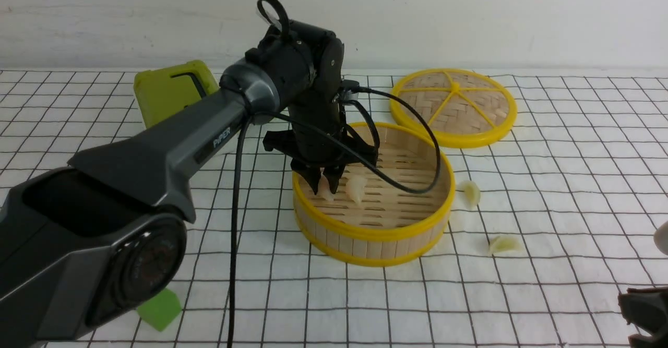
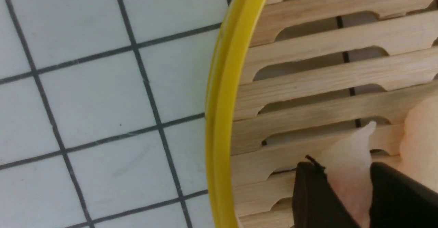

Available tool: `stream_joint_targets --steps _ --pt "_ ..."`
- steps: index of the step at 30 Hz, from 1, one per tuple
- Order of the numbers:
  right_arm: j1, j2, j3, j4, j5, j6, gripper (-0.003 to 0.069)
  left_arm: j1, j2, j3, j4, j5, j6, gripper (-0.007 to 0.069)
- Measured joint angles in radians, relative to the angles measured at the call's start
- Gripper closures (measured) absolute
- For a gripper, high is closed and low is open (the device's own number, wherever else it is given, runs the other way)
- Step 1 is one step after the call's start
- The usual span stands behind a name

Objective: Put the dumplings into the steamer on the table with the white tablecloth.
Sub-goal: 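Place the dumpling into the bamboo steamer basket with the left gripper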

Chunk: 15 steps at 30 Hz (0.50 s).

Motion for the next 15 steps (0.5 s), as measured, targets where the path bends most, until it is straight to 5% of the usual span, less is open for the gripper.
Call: stream_joint_targets --steps 7,15 --pt "0.0 0.0 0.0 -0.002 0.0 0.0 0.0583 0.0 0.004 -0.01 0.012 -0.021 -0.013 0.0309" --pt "0.0 0.0 0.0 -0.027 0.002 0.004 0.0578 0.0 -0.05 -0.113 0.011 0.002 0.01 0.0339"
